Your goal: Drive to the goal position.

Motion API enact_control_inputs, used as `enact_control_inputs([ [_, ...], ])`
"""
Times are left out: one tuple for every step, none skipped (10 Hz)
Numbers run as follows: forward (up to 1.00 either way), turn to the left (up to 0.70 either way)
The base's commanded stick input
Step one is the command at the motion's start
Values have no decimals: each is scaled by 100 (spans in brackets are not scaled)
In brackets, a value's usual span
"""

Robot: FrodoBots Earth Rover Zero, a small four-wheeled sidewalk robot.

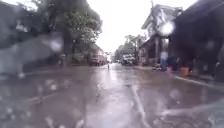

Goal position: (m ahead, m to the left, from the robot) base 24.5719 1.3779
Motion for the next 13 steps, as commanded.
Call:
enact_control_inputs([
  [100,0],
  [100,0],
  [100,0],
  [100,0],
  [100,0],
  [100,0],
  [100,0],
  [100,0],
  [100,0],
  [100,0],
  [100,0],
  [100,0],
  [100,0],
])
